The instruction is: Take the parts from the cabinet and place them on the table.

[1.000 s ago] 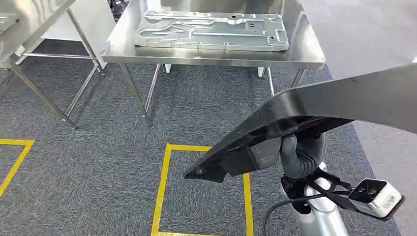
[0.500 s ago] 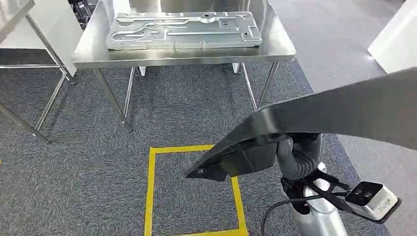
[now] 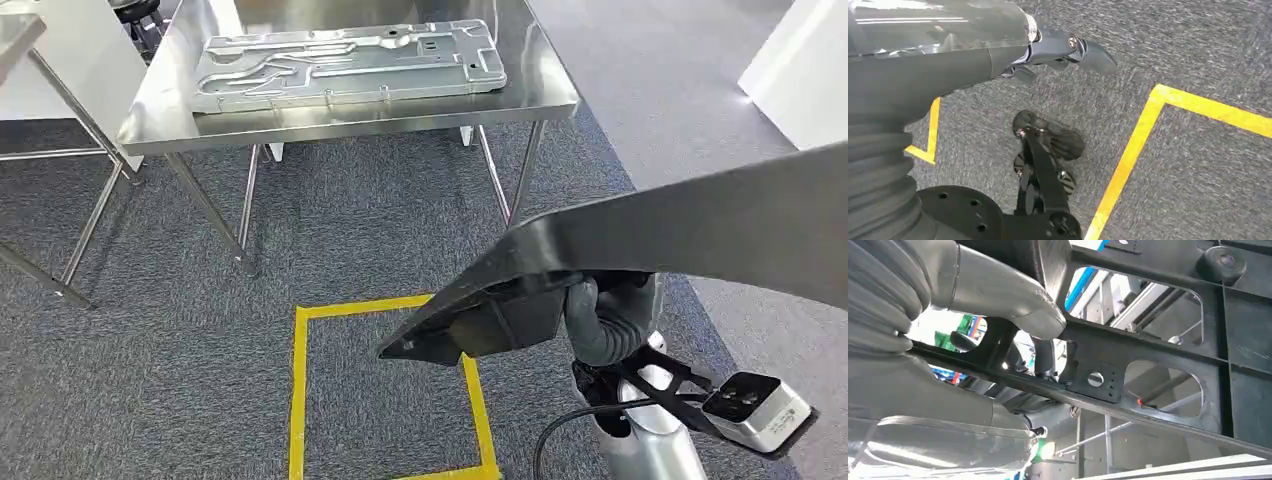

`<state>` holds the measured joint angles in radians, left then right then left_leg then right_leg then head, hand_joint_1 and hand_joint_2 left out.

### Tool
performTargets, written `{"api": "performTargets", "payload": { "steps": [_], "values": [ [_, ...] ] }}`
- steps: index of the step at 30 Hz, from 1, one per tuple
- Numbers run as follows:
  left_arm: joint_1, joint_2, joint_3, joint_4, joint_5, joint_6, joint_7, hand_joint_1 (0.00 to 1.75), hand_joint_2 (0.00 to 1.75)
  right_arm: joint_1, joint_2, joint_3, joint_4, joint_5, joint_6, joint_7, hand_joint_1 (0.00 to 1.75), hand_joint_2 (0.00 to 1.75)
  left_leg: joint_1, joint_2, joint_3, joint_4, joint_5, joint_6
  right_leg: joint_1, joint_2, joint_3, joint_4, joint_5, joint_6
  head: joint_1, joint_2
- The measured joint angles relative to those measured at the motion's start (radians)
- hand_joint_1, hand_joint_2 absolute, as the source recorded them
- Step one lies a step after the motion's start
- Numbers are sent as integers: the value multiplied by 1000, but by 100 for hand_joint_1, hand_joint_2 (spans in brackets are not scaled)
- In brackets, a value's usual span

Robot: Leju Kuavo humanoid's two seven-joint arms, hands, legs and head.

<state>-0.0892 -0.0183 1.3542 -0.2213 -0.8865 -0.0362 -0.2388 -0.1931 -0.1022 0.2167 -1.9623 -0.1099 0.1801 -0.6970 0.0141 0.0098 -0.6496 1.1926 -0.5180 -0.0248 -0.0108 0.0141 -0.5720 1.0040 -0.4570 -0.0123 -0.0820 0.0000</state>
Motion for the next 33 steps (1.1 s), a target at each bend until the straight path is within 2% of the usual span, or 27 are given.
{"api": "performTargets", "payload": {
  "steps": [1, 2, 3, 6, 7, 8, 9, 11, 12, 13, 14, 16, 17, 18, 21, 23, 24, 26, 27, 28, 29, 30, 31, 32, 33],
  "values": [
    [0, 2, 0, 0, 0, 0, -1, 0, 175, 0, 1, 0, 0, 0, 0, 0, 175, 175, 0, -1, 42, -93, 47, 4, 0, 3, 4, 2, -3, 3, 0, 0],
    [0, 3, 0, 0, 0, -1, -2, 0, 175, 0, 1, 0, 0, 0, 0, 0, 175, 175, 0, -8, 66, -157, 61, 10, 0, 4, 3, 3, -7, 7, 0, 0],
    [-2, 4, 0, 0, 0, -1, -3, 0, 175, -1, 1, 0, 0, 1, 0, 0, 175, 175, -4, -11, 77, -180, 52, 17, 7, 8, -2, 12, -10, 13, 0, 0],
    [-2, 6, 0, 0, 0, -2, -5, 0, 175, 0, 3, -1, 0, 3, 0, 0, 175, 175, -6, -11, 70, -172, 53, 34, 5, 10, -4, 4, -6, 30, 0, 0],
    [-3, 6, 0, 0, 0, -3, -6, 0, 175, 0, 4, -2, -1, 3, 0, 0, 175, 175, 2, -8, 77, -184, 60, 44, 5, 8, -3, 9, -12, 37, 0, 0],
    [-4, 6, 0, 0, 0, -4, -7, 0, 175, -1, 4, -4, -1, 4, 0, 0, 175, 175, 2, -7, 81, -187, 60, 49, 3, 0, -9, 29, -26, 40, 0, 0],
    [-5, 6, 0, 0, 0, -6, -9, 0, 175, -2, 4, -6, -2, 4, 0, 0, 175, 175, 2, -6, 81, -188, 60, 55, 3, -4, -37, 87, -62, 43, 0, 0],
    [-4, 6, 0, 0, 0, -8, -11, 0, 175, 1, 4, -8, -3, 4, -1, 0, 175, 175, 1, -4, 81, -188, 57, 59, -1, -4, -121, 249, -132, 50, 0, 0],
    [-4, 6, 0, 0, 0, -8, -12, 0, 175, 4, 4, -8, -3, 4, -1, 0, 175, 175, 0, -3, 81, -187, 55, 59, -3, -4, -158, 315, -149, 52, 0, 0],
    [-4, 6, 0, 0, 0, -9, -13, 0, 175, 6, 4, -9, -3, 4, -1, 0, 175, 175, 0, -3, 84, -187, 53, 58, -4, -5, -172, 330, -136, 53, 0, 0],
    [-3, 6, 0, 0, 0, -10, -13, 0, 175, 7, 4, -11, -3, 4, -1, 0, 175, 175, 0, -3, 88, -187, 50, 56, -5, -7, -158, 294, -101, 53, 0, 0],
    [-3, 6, 0, 0, 0, -11, -13, 0, 175, 6, 4, -14, -4, 4, -1, 0, 175, 175, 0, -4, 102, -187, 43, 51, -5, -13, -75, 120, -3, 46, 0, 0],
    [-3, 6, 0, 0, 0, -11, -13, 0, 175, 6, 4, -15, -6, 4, -1, 0, 175, 175, 0, -4, 106, -187, 38, 46, -3, -19, -35, 37, 29, 39, 0, 0],
    [-5, 6, 0, 0, 0, -11, -13, 0, 175, 4, 4, -15, -6, 4, -1, 0, 175, 175, -9, -3, 106, -182, 31, 37, 6, -24, -23, 7, 10, 35, 0, 0],
    [-5, 7, 0, 0, 0, -12, -13, 0, 175, 6, 5, -15, -8, 4, 0, 0, 175, 175, -7, 2, 112, -192, 27, 23, 9, -16, -26, 12, 5, 19, 0, 0],
    [-5, 8, 0, 0, 0, -12, -14, 0, 175, 6, 6, -17, -11, 4, -1, 0, 175, 175, -2, 1, 114, -174, 14, 11, 0, -14, -10, -1, 7, 6, 0, 0],
    [-6, 8, 0, 0, -1, -13, -14, 0, 175, 3, 6, -17, -13, 3, 0, 0, 175, 175, -3, 0, 91, -124, -13, 10, -1, -14, -5, -2, 1, -3, 0, 0],
    [-4, 9, 0, 0, 0, -13, -14, 0, 175, 6, 6, -17, -14, 3, 0, 0, 175, 175, -2, 0, 1, 42, -81, 4, 2, -14, 3, -2, -9, -10, 0, 0],
    [-2, 9, 0, 0, -1, -13, -14, 0, 175, 8, 6, -17, -14, 3, 0, 0, 175, 175, -2, -1, -42, 113, -100, 3, 4, -12, 8, -2, -14, -10, 0, 0],
    [0, 9, 0, 0, -1, -13, -14, 0, 175, 11, 6, -17, -14, 3, 0, 0, 175, 175, -2, 0, -71, 146, -92, 3, 5, -9, 15, -1, -20, -10, 0, 0],
    [1, 9, 0, 0, -1, -13, -14, 0, 175, 12, 6, -18, -14, 3, 0, 0, 175, 175, -2, -1, -70, 122, -58, 4, 6, -7, 25, -1, -27, -10, 0, 0],
    [1, 9, 0, 0, -1, -13, -14, 0, 175, 13, 6, -18, -14, 3, 0, 0, 175, 175, -2, -1, -48, 59, -8, 7, 7, -5, 36, -1, -35, -8, 0, 0],
    [1, 10, 0, 0, -1, -13, -15, 0, 175, 12, 6, -18, -14, 2, 0, 0, 175, 175, -2, -1, -10, -41, 58, 13, 8, -4, 52, -1, -45, -6, 0, 0],
    [2, 12, 0, 0, -1, -13, -16, 0, 175, 12, 6, -18, -14, 2, 0, 0, 175, 175, -4, -2, 24, -128, 106, 20, 8, -4, 63, -2, -55, -4, 0, 0],
    [2, 14, 0, 0, -2, -13, -16, 0, 175, 12, 6, -19, -14, 2, 0, 0, 175, 175, -11, -6, 36, -142, 86, 29, 12, -4, 63, -1, -62, 3, 0, 0]
  ]
}}
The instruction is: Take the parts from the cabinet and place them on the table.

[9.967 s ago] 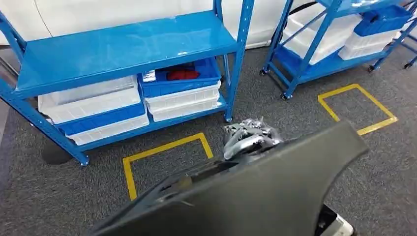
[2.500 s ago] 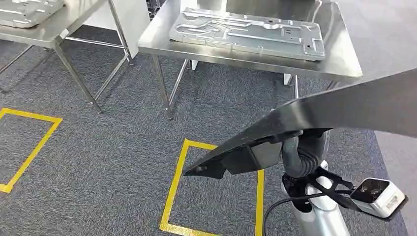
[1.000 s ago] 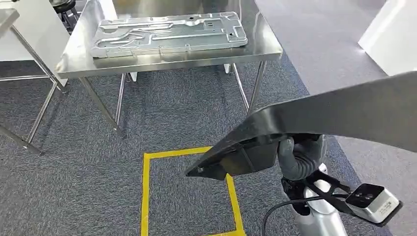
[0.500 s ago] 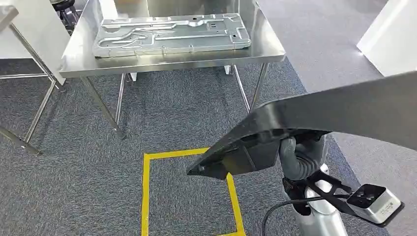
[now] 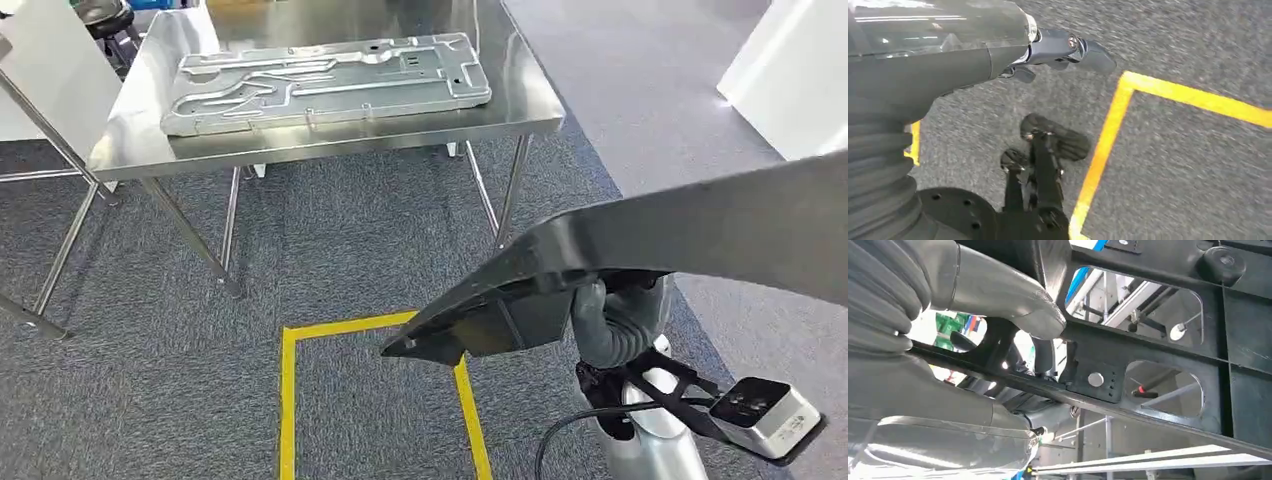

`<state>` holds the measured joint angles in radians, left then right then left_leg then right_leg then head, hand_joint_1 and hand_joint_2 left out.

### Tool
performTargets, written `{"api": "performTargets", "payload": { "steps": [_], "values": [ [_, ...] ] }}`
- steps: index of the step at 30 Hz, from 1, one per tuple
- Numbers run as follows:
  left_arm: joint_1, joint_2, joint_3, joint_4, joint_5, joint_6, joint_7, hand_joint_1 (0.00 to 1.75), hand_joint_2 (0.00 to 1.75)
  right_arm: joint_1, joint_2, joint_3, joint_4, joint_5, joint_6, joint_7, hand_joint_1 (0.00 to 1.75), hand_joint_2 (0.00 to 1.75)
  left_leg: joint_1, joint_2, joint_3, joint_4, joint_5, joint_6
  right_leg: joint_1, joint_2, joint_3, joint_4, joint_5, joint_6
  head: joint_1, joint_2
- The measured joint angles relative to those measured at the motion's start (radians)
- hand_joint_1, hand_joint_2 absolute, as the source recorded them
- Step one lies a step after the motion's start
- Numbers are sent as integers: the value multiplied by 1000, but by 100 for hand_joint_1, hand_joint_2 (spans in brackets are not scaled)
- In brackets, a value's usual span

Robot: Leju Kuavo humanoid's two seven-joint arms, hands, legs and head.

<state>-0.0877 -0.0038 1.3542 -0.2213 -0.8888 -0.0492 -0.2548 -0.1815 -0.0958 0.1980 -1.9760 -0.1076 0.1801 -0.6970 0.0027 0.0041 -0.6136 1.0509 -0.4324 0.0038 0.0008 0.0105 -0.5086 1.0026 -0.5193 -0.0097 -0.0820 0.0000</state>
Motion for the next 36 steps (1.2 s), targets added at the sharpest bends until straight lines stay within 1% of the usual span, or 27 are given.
{"api": "performTargets", "payload": {
  "steps": [2, 3, 5, 6, 9, 10, 11, 12, 13, 14, 15, 16, 19, 21, 22, 23, 24, 25, 26, 27, 28, 29, 30, 31, 32, 33, 36],
  "values": [
    [-1, 1, 0, 0, 0, -1, -2, 0, 175, 1, 0, 0, -1, 0, -1, 0, 175, 175, -4, 0, 8, -26, -12, 6, -3, 3, -2, -3, -3, 11, 0, 0],
    [0, 1, 0, 0, 0, -1, -2, 0, 175, 3, 0, -1, -1, 0, -1, 0, 175, 175, -4, 1, 7, -31, -18, 16, -2, 3, 2, 3, 3, 19, 0, 0],
    [1, 2, 0, 0, 0, -1, -2, 0, 175, 2, 0, -3, -3, 1, -1, 0, 175, 175, 5, -2, 36, -46, -21, 26, -6, 1, -1, 27, -2, 25, 0, 0],
    [0, 2, 0, 0, 0, -1, -3, 0, 175, 0, 0, -3, -3, 2, -2, 0, 175, 175, 6, -2, 48, -50, -26, 32, -6, -1, -25, 74, -10, 30, 0, 0],
    [-1, 2, 0, 0, 0, -1, -4, 0, 175, 3, 0, -3, -3, 3, -3, 0, 175, 175, 6, -2, 69, -50, -47, 36, -13, -2, -171, 279, -80, 44, 0, 0],
    [0, 2, 0, 0, 0, -1, -4, 0, 175, 5, 0, -3, -3, 3, -3, 0, 175, 175, 6, -3, 80, -50, -56, 35, -15, -3, -209, 312, -92, 48, 0, 0],
    [1, 2, 0, 0, 0, -1, -4, 0, 175, 5, 0, -3, -3, 5, -3, 0, 175, 175, 7, -3, 93, -50, -66, 33, -17, -5, -222, 299, -75, 49, 0, 0],
    [2, 2, 0, 0, 0, -1, -4, 0, 175, 5, 0, -3, -3, 6, -3, 0, 175, 175, 8, -4, 110, -50, -78, 29, -19, -6, -215, 248, -40, 51, 0, 0],
    [1, 1, 0, 0, 1, -1, -5, 0, 175, 5, 0, -3, -3, 6, -5, 0, 175, 175, 9, -5, 128, -50, -90, 26, -20, -8, -194, 174, 11, 50, 0, 0],
    [1, 1, 0, 0, 1, -2, -5, 0, 175, 4, 0, -3, -3, 6, -6, 0, 175, 175, 10, -5, 146, -50, -104, 23, -20, -11, -168, 83, 87, 45, 0, 0],
    [1, 1, 0, 0, 1, -3, -5, 0, 175, 4, 0, -3, -3, 7, -8, 0, 175, 175, 9, -4, 150, -50, -114, 17, -19, -17, -164, 30, 149, 39, 0, 0],
    [-1, 1, 0, 0, 0, -3, -5, 0, 175, 5, 0, -3, -2, 7, -11, 0, 175, 175, 7, -6, 156, -52, -123, 9, -10, -17, -163, 30, 115, 33, 1, 0],
    [-5, 1, 0, 0, 0, -4, -7, 0, 175, 6, 0, -4, -8, 11, -17, 0, 175, 175, 7, -3, 178, -55, -121, -12, -9, -8, -147, 24, 111, 9, 1, 0],
    [-7, 0, 0, 0, 0, -4, -8, 0, 175, 6, 0, -4, -15, 11, -17, 0, 175, 175, 11, -2, 144, 29, -109, -18, -14, -7, -107, 9, 100, -5, 1, 0],
    [-8, 0, 0, 0, -1, -6, -8, 0, 175, 3, 0, -4, -17, 11, -17, 0, 175, 175, 12, -3, 94, 110, -113, -21, -12, -8, -96, 5, 91, -9, 1, 0],
    [-9, 0, 0, 0, -1, -6, -8, 0, 175, 4, 0, -4, -16, 11, -17, 0, 175, 175, 12, -3, 41, 181, -139, -23, -12, -7, -87, 5, 83, -12, 1, 0],
    [-7, 1, 0, 0, -1, -6, -8, 0, 175, 6, 0, -4, -16, 13, -16, 0, 175, 175, 12, -2, -8, 237, -185, -26, -11, -6, -78, 5, 72, -14, 1, 0],
    [-4, 1, 0, 0, -1, -6, -8, 0, 175, 8, 0, -4, -16, 13, -16, 0, 175, 175, 12, -2, -42, 263, -227, -25, -10, -3, -66, 5, 61, -14, 1, 0],
    [-2, 1, 0, 0, -1, -6, -8, 0, 175, 8, 0, -4, -16, 13, -17, 0, 175, 175, 12, -2, -61, 258, -243, -25, -9, 0, -52, 5, 51, -14, 1, 0],
    [-1, 0, 0, 0, -1, -6, -8, 0, 175, 8, 0, -4, -16, 13, -17, 0, 175, 175, 12, -2, -67, 223, -231, -23, -8, 2, -35, 5, 38, -14, 1, 0],
    [0, 1, 0, 0, -1, -6, -8, 0, 175, 8, 0, -4, -16, 13, -17, 0, 175, 175, 11, -3, -60, 157, -185, -20, -6, 2, -15, 5, 24, -13, 1, 0],
    [0, 1, 0, 0, -1, -6, -8, 0, 175, 8, 0, -4, -16, 13, -17, 0, 175, 175, 9, -3, -48, 84, -115, -13, -4, 2, 3, 5, 11, -12, 1, 0],
    [3, 2, 0, 0, -1, -6, -8, 0, 175, 8, 0, -4, -16, 13, -17, 0, 175, 175, 4, -3, -41, 12, -10, 1, -5, 2, 8, 2, -1, -10, 1, 0],
    [4, 3, 0, 0, -1, -5, -8, 0, 175, 10, 0, -3, -14, 13, -17, 0, 175, 175, -4, -7, -49, -12, 28, 2, 0, 7, 20, 11, -12, -4, 1, 0],
    [7, 3, 0, 0, -1, -5, -8, 0, 175, 10, 1, -3, -15, 15, -17, 0, 175, 175, -4, -8, -37, -8, 18, 5, 2, 10, 20, 10, -22, 3, 1, 0],
    [9, 3, 0, 0, -1, -4, -7, 0, 175, 11, 1, -3, -15, 17, -18, 1, 175, 175, -6, -9, -34, -10, 27, 9, -1, 12, 35, 9, -23, 10, 1, 0],
    [-3, 2, 0, 0, -1, -4, -8, 0, 175, 7, 2, -2, -20, 18, -20, 0, 175, 175, 3, -10, 4, -33, 14, 25, -3, 6, 13, 76, -6, 26, 1, 0]
  ]
}}
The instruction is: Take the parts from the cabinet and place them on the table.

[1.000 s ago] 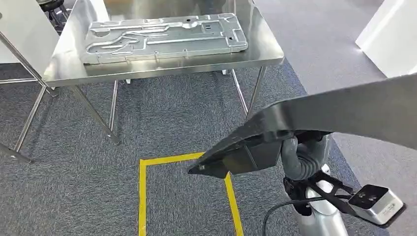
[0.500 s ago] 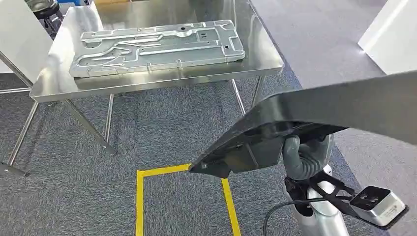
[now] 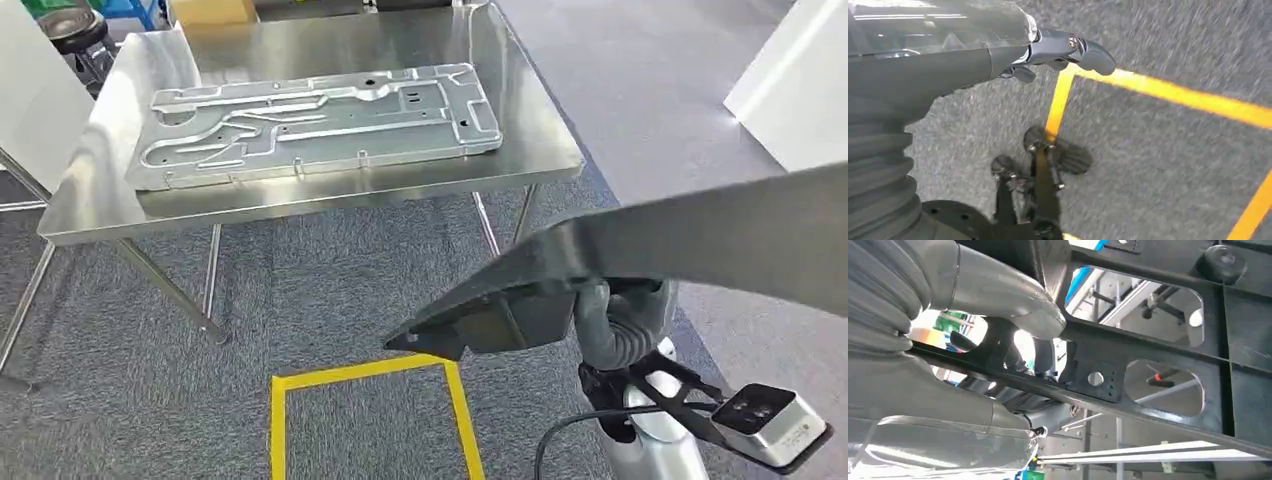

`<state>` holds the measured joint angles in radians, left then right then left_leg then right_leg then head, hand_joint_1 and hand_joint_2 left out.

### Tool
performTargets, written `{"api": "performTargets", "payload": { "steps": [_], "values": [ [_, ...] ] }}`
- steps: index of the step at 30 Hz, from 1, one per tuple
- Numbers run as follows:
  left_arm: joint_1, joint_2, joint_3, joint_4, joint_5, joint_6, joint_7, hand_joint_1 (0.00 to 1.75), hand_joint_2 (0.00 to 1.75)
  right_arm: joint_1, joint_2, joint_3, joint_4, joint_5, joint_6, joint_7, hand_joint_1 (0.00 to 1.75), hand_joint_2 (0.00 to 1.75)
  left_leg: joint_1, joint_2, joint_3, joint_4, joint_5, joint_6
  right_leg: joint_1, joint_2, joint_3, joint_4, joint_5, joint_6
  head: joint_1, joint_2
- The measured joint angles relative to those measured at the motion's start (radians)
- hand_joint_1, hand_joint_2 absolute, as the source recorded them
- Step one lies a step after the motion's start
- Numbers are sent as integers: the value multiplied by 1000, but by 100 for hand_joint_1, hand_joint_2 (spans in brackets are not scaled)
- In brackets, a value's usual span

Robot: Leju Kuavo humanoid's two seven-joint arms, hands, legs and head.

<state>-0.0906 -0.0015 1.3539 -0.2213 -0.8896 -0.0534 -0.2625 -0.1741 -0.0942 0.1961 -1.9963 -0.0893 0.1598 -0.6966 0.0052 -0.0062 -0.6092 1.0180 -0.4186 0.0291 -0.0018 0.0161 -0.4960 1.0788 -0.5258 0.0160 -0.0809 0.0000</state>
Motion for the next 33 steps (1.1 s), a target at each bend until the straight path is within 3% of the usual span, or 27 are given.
{"api": "performTargets", "payload": {
  "steps": [1, 2, 4, 5, 6, 7, 8, 9, 10, 11, 12, 14, 15, 16, 17, 19, 20, 21, 22, 24, 25, 26, 28, 30, 31, 33],
  "values": [
    [-1, 0, 0, 0, 0, 0, 0, 0, 175, -2, 0, 0, -1, 0, -1, 0, 175, 175, 1, 0, 9, -3, -6, 4, -1, -4, -35, 57, -5, 6, 0, 0],
    [-1, 1, 0, 0, 0, 0, 0, 0, 175, -4, 0, 1, -1, -2, -2, 0, 175, 175, 2, 0, 15, -4, -12, 8, -4, -4, -82, 123, -28, 10, 0, 0],
    [-1, 1, 0, 0, 3, 0, 0, 0, 175, -4, 0, 3, 0, -4, -5, 0, 175, 175, 2, 0, 30, -4, -29, 7, -10, -5, -173, 222, -100, 16, 0, 0],
    [0, 1, 0, 0, 3, 0, 0, 0, 175, -6, 0, 3, 1, -6, -6, 0, 175, 175, 2, -1, 41, -4, -39, 7, -12, -7, -199, 231, -124, 17, 0, 0],
    [1, 1, 0, 0, 4, 0, 1, 0, 175, -8, 0, 4, 3, -7, -6, 0, 175, 175, 3, -2, 56, -4, -50, 5, -13, -9, -205, 205, -118, 16, 0, 0],
    [1, 0, 0, 0, 6, 0, 1, 0, 175, -11, 0, 4, 5, -8, -8, 0, 175, 175, 3, -3, 72, -4, -62, 3, -13, -11, -198, 152, -83, 17, 0, 0],
    [1, 0, 0, 0, 6, 0, 1, 0, 175, -14, 0, 5, 6, -9, -10, 0, 175, 175, 3, -3, 89, -4, -74, -1, -13, -12, -181, 76, -17, 16, 0, 0],
    [0, 0, 0, 0, 9, 0, 1, 0, 175, -18, 0, 6, 7, -9, -12, 0, 175, 175, 3, -3, 103, -4, -87, -5, -13, -14, -168, 2, 69, 11, 0, 0],
    [1, 0, 1, 0, 10, 0, 1, 0, 175, -19, 0, 7, 9, -9, -13, 0, 175, 175, -2, -4, 113, 2, -99, -11, -8, -17, -170, -46, 141, 3, 0, 0],
    [-2, 0, 1, 0, 11, 0, 2, 0, 175, -21, 0, 10, 12, -11, -15, 0, 175, 175, -3, -5, 106, -4, -105, -18, -4, -19, -167, -38, 107, -6, 1, 0],
    [-4, 0, 1, 0, 11, 0, 3, 0, 175, -21, 0, 10, 12, -11, -15, 0, 175, 175, -3, -3, 115, -11, -114, -26, -2, -16, -166, -42, 119, -11, 0, 0],
    [-4, 0, 1, 0, 12, 0, 3, 0, 175, -25, -1, 10, 12, -10, -15, 0, 175, 175, -3, -2, 133, -3, -111, -40, -6, -13, -149, -49, 108, -27, 0, 0],
    [-5, 2, 1, 0, 12, 0, 3, 0, 175, -24, 2, 12, 12, -10, -15, 0, 175, 175, 2, 0, 129, 18, -118, -42, -8, -12, -131, -57, 105, -33, 0, 0],
    [-7, 2, 1, 0, 12, 0, 3, 0, 175, -27, 2, 13, 12, -11, -15, 0, 175, 175, 2, 0, 102, 74, -123, -43, -9, -14, -119, -59, 97, -39, 0, 0],
    [-8, 2, 1, 0, 12, -1, 3, 0, 175, -29, 2, 14, 12, -11, -15, 0, 175, 175, 2, 0, 55, 148, -142, -46, -9, -14, -112, -60, 90, -43, 0, 0],
    [-5, 2, 1, 0, 12, 0, 3, 0, 175, -27, 4, 15, 13, -10, -16, 0, 175, 175, 3, 0, -41, 277, -212, -53, -6, -14, -97, -60, 73, -46, 0, 0],
    [-2, 2, 1, 0, 12, 0, 3, 0, 175, -26, 4, 15, 13, -10, -16, 0, 175, 175, 3, 0, -70, 301, -232, -53, -4, -11, -87, -60, 64, -47, 0, 0],
    [0, 2, 1, 0, 12, -1, 3, 0, 175, -25, 4, 15, 14, -10, -16, 0, 175, 175, 3, 0, -81, 284, -226, -54, -3, -10, -74, -60, 54, -47, 0, 0],
    [0, 2, 1, 0, 12, -1, 3, 0, 175, -24, 4, 15, 15, -10, -16, 0, 175, 175, 3, 0, -74, 232, -192, -50, -1, -9, -57, -59, 42, -46, 0, 0],
    [0, 2, 2, 0, 12, -1, 3, 0, 175, -24, 4, 15, 15, -10, -16, 0, 175, 175, -2, 0, -38, 77, -55, -30, 2, -10, -25, -61, 19, -44, 0, 0],
    [3, 5, 2, 0, 12, -1, 3, 0, 175, -23, 4, 14, 16, -10, -17, 0, 175, 175, -8, 0, -38, 20, 22, -19, 3, -10, -18, -60, 10, -41, 0, 0],
    [3, 5, 2, 0, 11, -1, 4, 0, 175, -21, 5, 15, 18, -10, -17, 0, 175, 175, -11, 0, -35, 21, -7, -22, 6, -6, -15, -60, 2, -33, 0, 0],
    [3, 6, 2, 0, 12, -1, 3, 0, 175, -18, 5, 16, 19, -9, -17, 1, 175, 175, -12, -1, -28, 11, 2, -12, 5, -6, -8, -51, 1, -22, 0, 0],
    [1, 5, 2, 0, 11, -1, 3, 0, 175, -20, 5, 16, 18, -9, -18, 0, 175, 175, -2, -1, 3, -5, 1, -4, 4, -7, -9, -35, 0, -14, 0, 0],
    [-1, 5, 2, 0, 11, -2, 3, 0, 175, -21, 5, 16, 18, -8, -17, -1, 175, 175, -2, -1, 15, -10, -3, 2, 2, -9, -28, 10, -3, -8, 0, 0],
    [-3, 5, 2, 0, 10, -2, 3, 0, 175, -21, 5, 16, 18, -7, -17, 0, 175, 175, -2, -1, 24, -11, -13, 7, -3, -9, -114, 141, -51, 5, 0, 0]
  ]
}}
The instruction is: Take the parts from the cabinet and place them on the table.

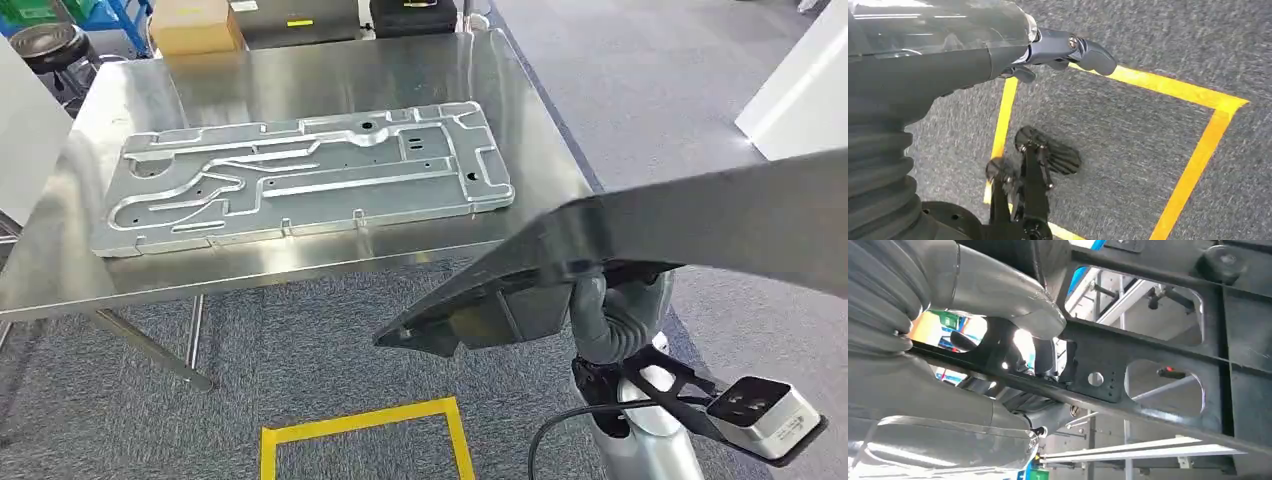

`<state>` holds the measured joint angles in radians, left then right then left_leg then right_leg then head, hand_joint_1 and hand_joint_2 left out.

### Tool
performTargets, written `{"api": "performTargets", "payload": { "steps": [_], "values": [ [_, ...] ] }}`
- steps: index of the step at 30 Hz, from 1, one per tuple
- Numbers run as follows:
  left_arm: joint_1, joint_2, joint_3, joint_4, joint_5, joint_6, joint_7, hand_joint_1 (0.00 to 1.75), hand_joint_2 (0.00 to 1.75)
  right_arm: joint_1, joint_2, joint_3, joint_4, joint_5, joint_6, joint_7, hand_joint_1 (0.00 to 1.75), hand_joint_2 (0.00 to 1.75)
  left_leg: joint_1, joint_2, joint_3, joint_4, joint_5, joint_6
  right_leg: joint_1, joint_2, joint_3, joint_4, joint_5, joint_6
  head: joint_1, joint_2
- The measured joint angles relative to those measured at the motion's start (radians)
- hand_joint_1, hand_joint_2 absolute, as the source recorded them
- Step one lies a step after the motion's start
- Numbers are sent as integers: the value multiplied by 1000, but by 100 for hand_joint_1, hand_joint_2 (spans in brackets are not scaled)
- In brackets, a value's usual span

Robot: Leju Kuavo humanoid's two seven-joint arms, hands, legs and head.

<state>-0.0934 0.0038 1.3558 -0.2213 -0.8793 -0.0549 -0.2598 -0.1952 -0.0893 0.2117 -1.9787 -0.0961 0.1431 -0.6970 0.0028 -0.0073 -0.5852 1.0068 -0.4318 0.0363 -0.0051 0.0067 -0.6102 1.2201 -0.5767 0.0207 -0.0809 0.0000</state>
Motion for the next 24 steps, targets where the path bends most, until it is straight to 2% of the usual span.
{"api": "performTargets", "payload": {
  "steps": [1, 2, 3, 4, 5, 6, 7, 8, 9, 10, 11, 12, 13, 14, 16, 17, 18, 19, 20, 22, 23, 24],
  "values": [
    [0, 0, 0, 0, -1, -1, 0, 0, 175, 3, 0, 0, 0, 1, 1, 0, 175, 175, 0, 0, 6, 0, -8, 0, -4, -1, -50, 66, -36, 6, 0, 0],
    [1, 0, 0, 0, -1, -1, 0, 0, 175, 5, 0, 0, 1, 2, 1, 0, 175, 175, 0, -1, 15, 0, -16, -1, -6, -1, -85, 100, -55, 10, 0, 0],
    [2, 0, 0, 0, -1, -1, 0, 0, 175, 6, 0, 0, 2, 2, 1, 0, 175, 175, 0, -2, 26, 1, -25, -1, -8, -1, -98, 93, -46, 10, 0, 0],
    [3, 0, 0, 0, -1, -1, 0, 0, 175, 6, 0, 0, 3, 2, 1, 0, 175, 175, 1, -2, 39, 0, -34, -2, -11, -2, -93, 48, -11, 10, 0, 0],
    [2, 0, 0, 0, -1, -1, 0, 0, 175, 7, 0, 0, 3, 1, 2, 0, 175, 175, 1, -3, 54, 1, -44, -5, -11, -2, -72, -24, 43, 9, 0, 0],
    [2, -1, 0, 0, 0, 0, 0, 0, 175, 7, 0, 0, 3, 1, 5, 0, 175, 175, 2, -3, 70, 1, -56, -9, -11, -3, -44, -116, 113, 7, 0, 0],
    [2, -2, 0, 0, 2, 2, 0, 0, 175, 7, 0, 0, 5, 2, 11, 0, 175, 175, 0, -3, 76, 0, -67, -16, -10, -6, -32, -190, 178, 2, 0, 0],
    [0, -3, 1, 0, 3, 3, 1, 0, 175, 9, 2, 0, 7, 2, 17, 0, 175, 175, -2, -6, 82, 4, -74, -22, -2, -8, -32, -188, 135, -4, 0, 0],
    [-1, -3, 1, 0, 3, 3, 2, 0, 175, 11, 3, 0, 8, 5, 21, 0, 175, 175, -2, -4, 78, 0, -82, -31, -1, -7, -30, -186, 149, -15, 0, 0],
    [-1, -3, 1, 0, 3, 3, 2, 0, 175, 12, 5, -1, 8, 6, 22, 0, 175, 175, -2, -3, 91, 7, -78, -36, -1, -5, -29, -191, 153, -21, 0, 0],
    [-1, -3, 1, 0, 3, 3, 2, 0, 175, 11, 5, -1, 8, 6, 22, 1, 175, 175, -3, -3, 93, 5, -78, -40, -1, -5, -22, -192, 148, -30, 0, 0],
    [-2, -2, 1, 0, 3, 4, 2, 0, 175, 12, 7, -2, 8, 6, 22, 0, 175, 175, 0, -2, 89, 11, -88, -46, -8, -4, -6, -201, 149, -37, 0, 0],
    [-3, -3, 1, 0, 4, 5, 1, 0, 175, 10, 9, -2, 8, 7, 22, 0, 175, 175, 3, 0, 76, 52, -90, -49, -7, -5, 7, -208, 145, -43, 0, 0],
    [-5, -4, 1, 0, 5, 5, 1, 0, 175, 6, 11, -2, 9, 8, 22, 0, 175, 175, 3, 0, 41, 113, -103, -51, -6, -6, 13, -209, 140, -47, 0, 0],
    [-4, -4, 2, 0, 9, 5, 0, 0, 175, 1, 12, -2, 13, 17, 22, 0, 175, 175, 6, 1, -55, 259, -163, -61, -5, -6, 23, -209, 127, -50, 0, 0],
    [-2, -4, 2, 0, 10, 5, -2, 0, 175, -4, 12, -2, 18, 22, 21, 0, 175, 175, 7, 1, -94, 307, -187, -64, -5, -5, 31, -209, 120, -51, 0, 0],
    [0, -5, 3, 0, 11, 3, -3, 0, 175, -14, 12, -2, 22, 24, 17, 0, 175, 175, 8, 1, -113, 311, -181, -63, -5, -3, 41, -209, 112, -50, 0, 0],
    [0, -7, 3, 0, 12, 2, -6, 0, 175, -30, 11, -3, 29, 24, 12, 1, 175, 175, 8, 1, -112, 274, -147, -61, -5, -2, 52, -209, 104, -49, 0, 0],
    [0, -7, 4, 0, 12, 1, -8, 0, 175, -55, 11, -8, 36, 24, 3, 5, 175, 175, 9, 1, -97, 208, -95, -61, -5, -1, 64, -209, 96, -47, 0, 0],
    [0, -8, 6, 0, 11, -2, -11, 0, 175, -128, 11, -20, 63, 37, -25, 38, 175, 175, 9, 2, -55, 49, 37, -51, -5, 2, 81, -208, 83, -41, 0, 0],
    [-1, -8, 7, 0, 11, -5, -12, 0, 175, -175, 10, -28, 87, 52, -44, 61, 175, 175, 4, 2, -60, 22, 25, -47, -2, 6, 85, -198, 78, -35, 0, 0],
    [-4, -8, 7, 0, 10, -7, -13, 0, 175, -234, 8, -35, 120, 70, -69, 90, 175, 175, 1, 4, -55, 27, 19, -42, 0, 10, 75, -198, 74, -29, 0, 0]
  ]
}}
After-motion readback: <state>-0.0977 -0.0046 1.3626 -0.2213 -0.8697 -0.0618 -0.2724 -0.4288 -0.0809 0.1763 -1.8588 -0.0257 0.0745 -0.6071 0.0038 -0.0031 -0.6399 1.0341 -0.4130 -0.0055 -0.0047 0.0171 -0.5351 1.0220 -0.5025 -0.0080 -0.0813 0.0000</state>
